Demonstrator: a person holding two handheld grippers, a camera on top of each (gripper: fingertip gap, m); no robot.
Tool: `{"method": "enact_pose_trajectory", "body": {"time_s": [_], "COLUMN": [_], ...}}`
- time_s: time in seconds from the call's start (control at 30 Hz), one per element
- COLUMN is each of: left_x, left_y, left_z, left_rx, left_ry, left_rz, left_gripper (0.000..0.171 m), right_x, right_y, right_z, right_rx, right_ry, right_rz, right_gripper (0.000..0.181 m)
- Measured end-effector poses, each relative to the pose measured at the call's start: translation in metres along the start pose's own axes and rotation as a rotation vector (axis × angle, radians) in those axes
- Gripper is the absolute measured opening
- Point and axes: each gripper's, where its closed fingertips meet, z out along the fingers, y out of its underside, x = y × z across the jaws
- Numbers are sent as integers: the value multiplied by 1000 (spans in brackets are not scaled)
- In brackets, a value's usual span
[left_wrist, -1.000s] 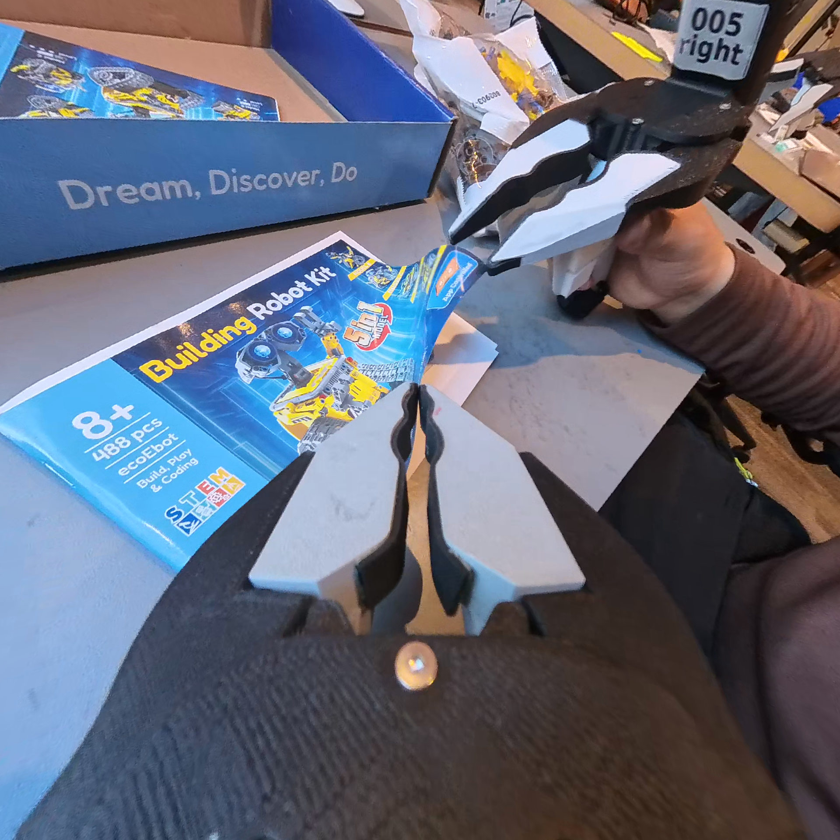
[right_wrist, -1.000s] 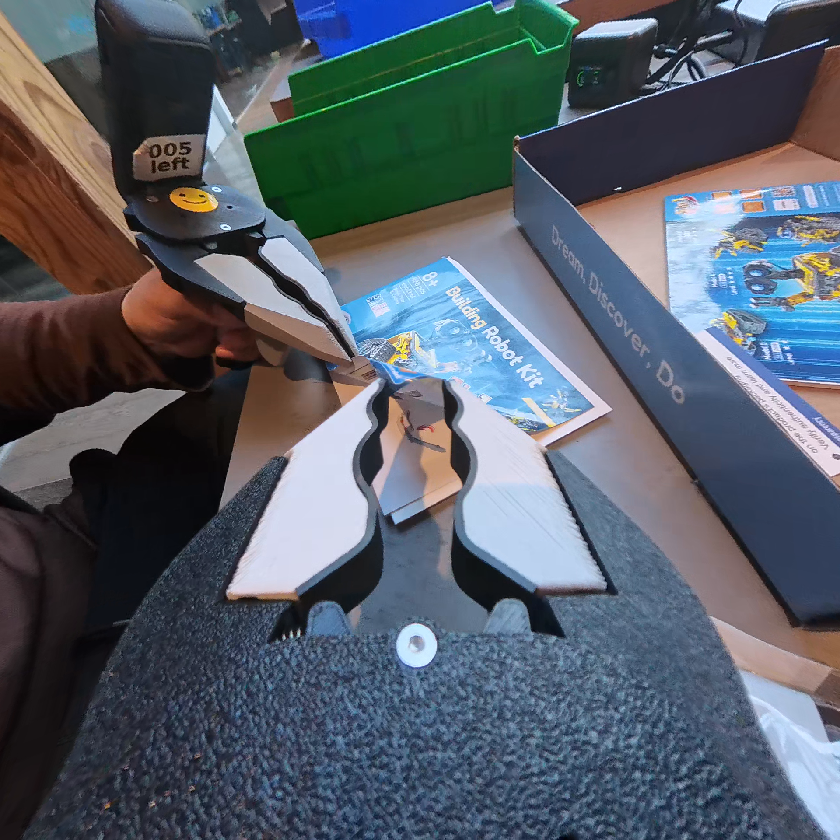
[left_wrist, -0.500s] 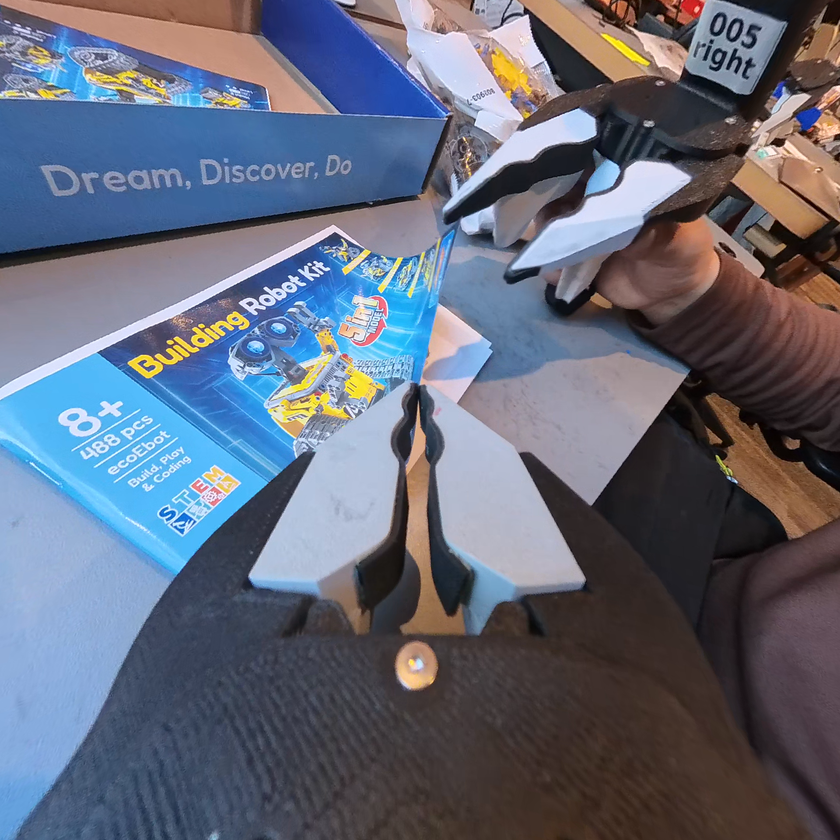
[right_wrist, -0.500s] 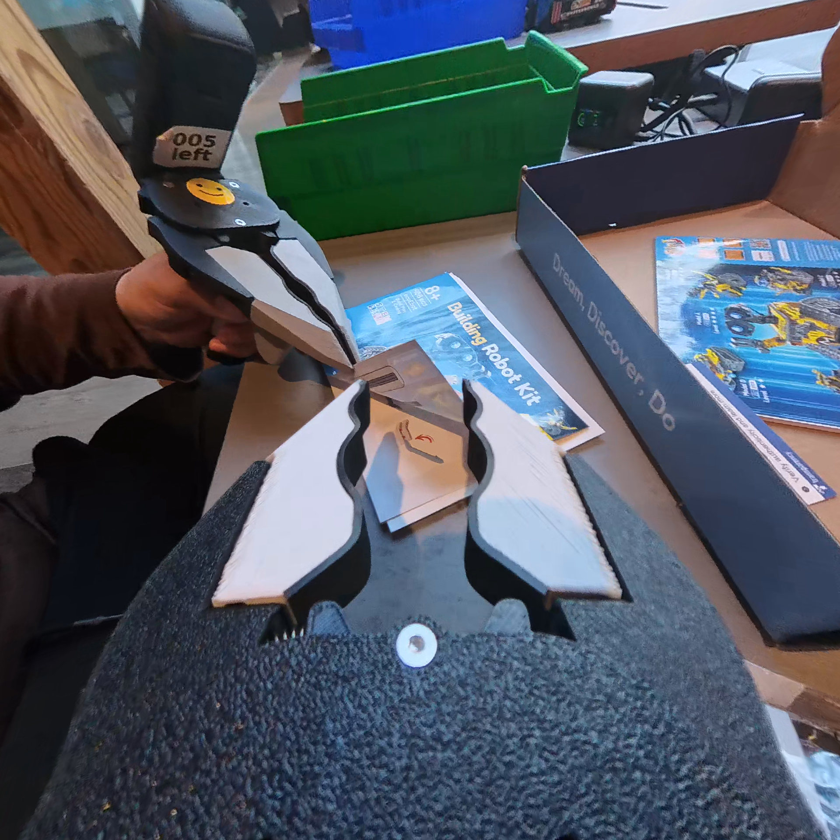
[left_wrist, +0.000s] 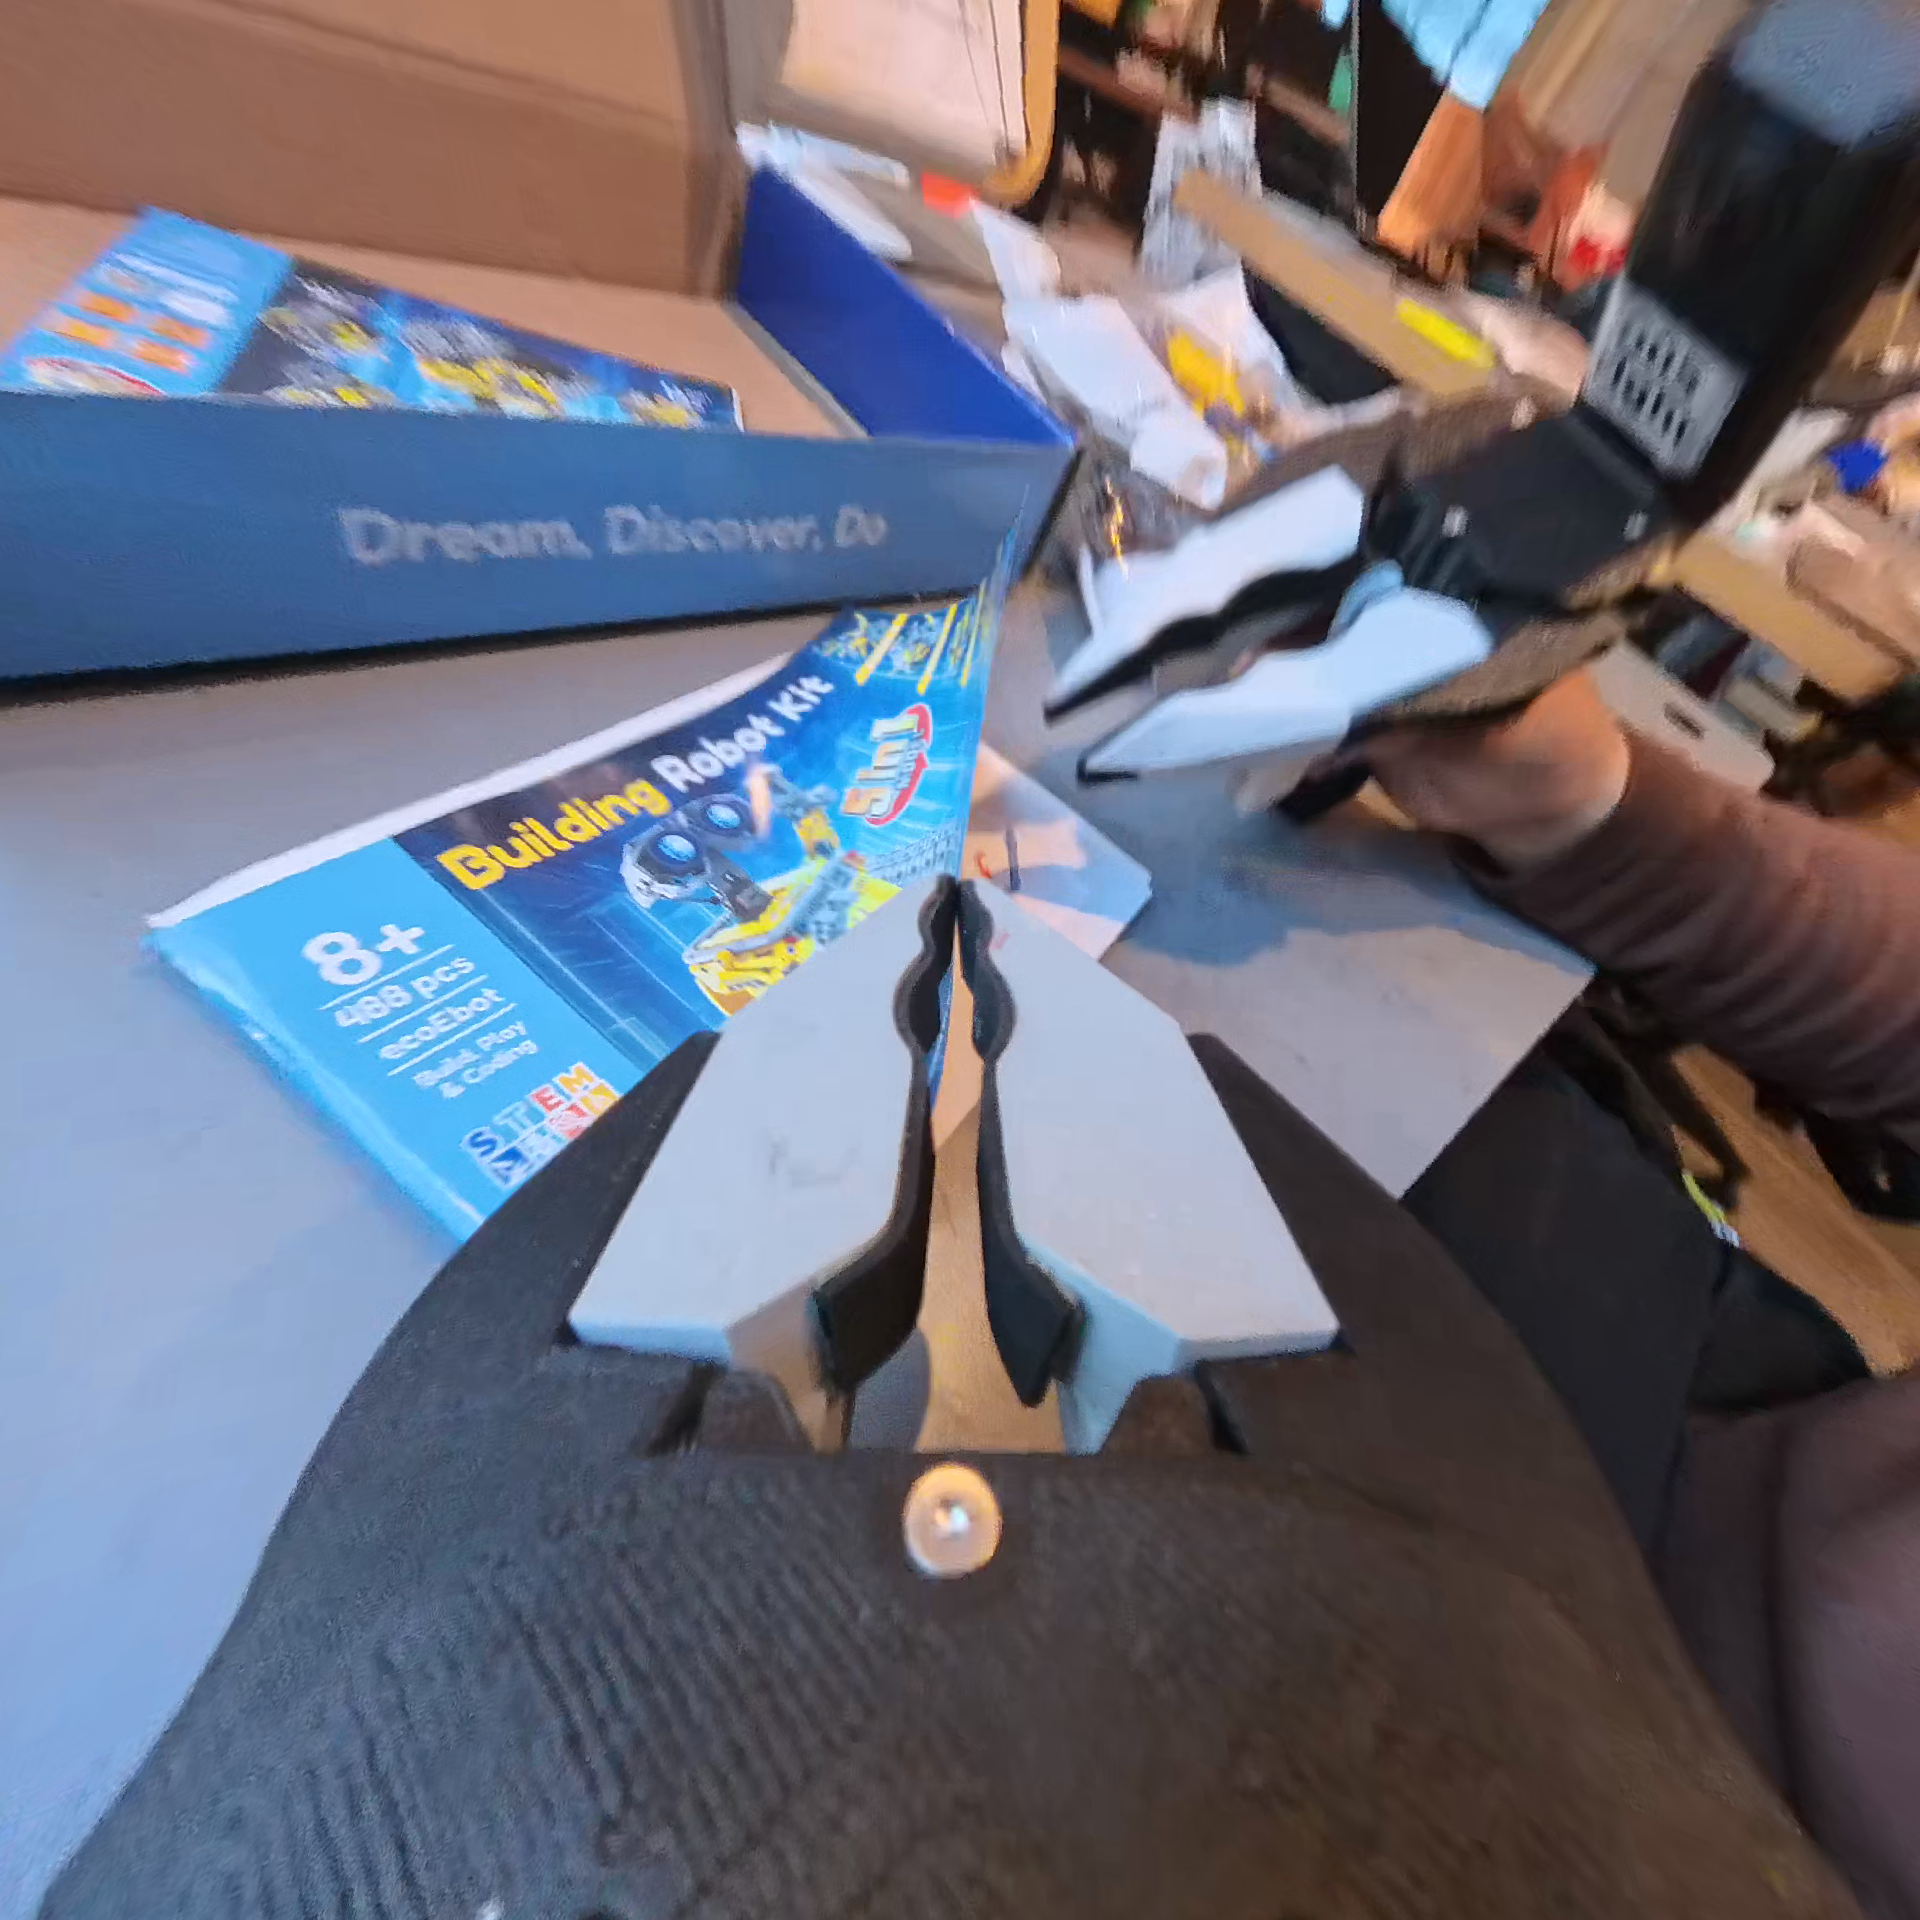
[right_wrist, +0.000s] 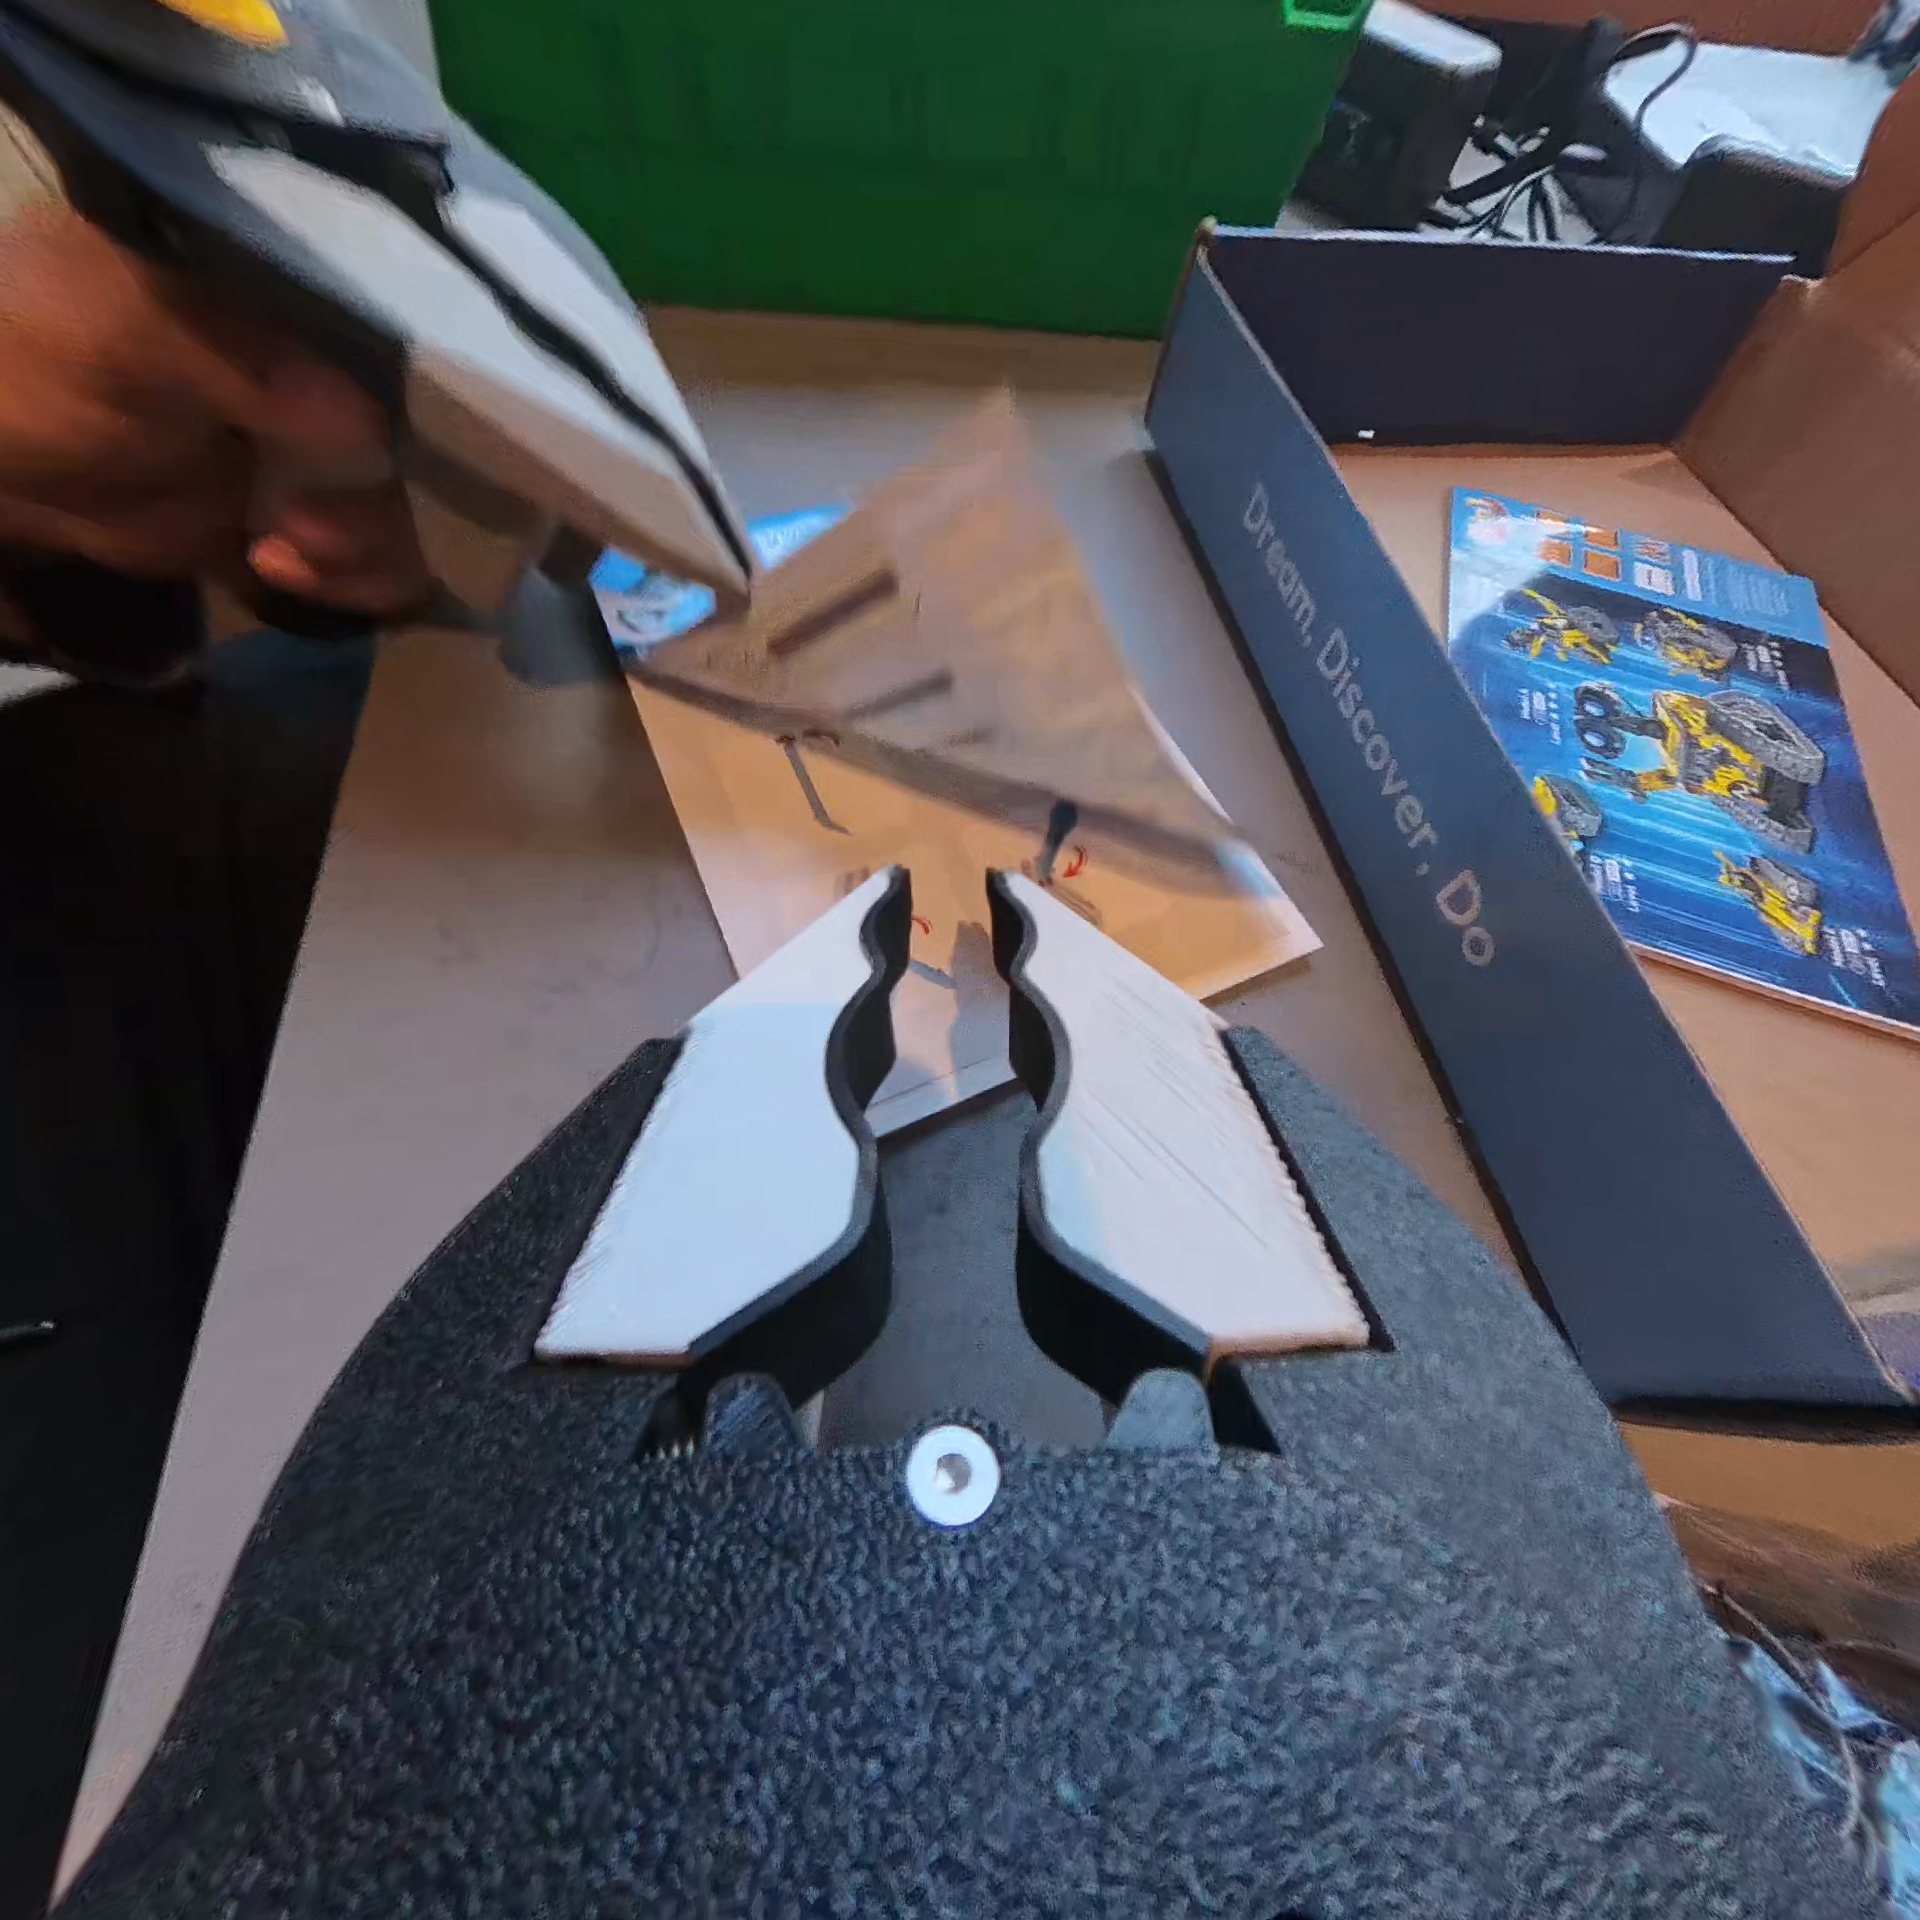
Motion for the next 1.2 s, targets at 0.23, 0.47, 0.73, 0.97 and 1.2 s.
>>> {"method": "enact_pose_trajectory", "body": {"time_s": [0.23, 0.47, 0.73, 0.97, 1.2], "left_x": [-52, -96, -98, -47, 17], "left_y": [-35, 1, 20, -27, 12], "left_z": [-69, -132, -163, -159, -67], "left_rx": [283, 226, 156, 221, 5], "left_ry": [-283, -610, -827, -777, -339], "left_rz": [-60, -78, -8, 189, 212], "left_gripper": [0, 0, 0, 0, 14], "right_x": [-19, -25, -29, -61, -8], "right_y": [22, 28, 33, 38, 0], "right_z": [15, 18, 8, -5, 20], "right_rx": [-168, -212, -238, -242, -223], "right_ry": [29, 81, 136, 7, 97], "right_rz": [-240, -362, -294, -217, -237], "right_gripper": [0, 0, 0, 0, 0]}}
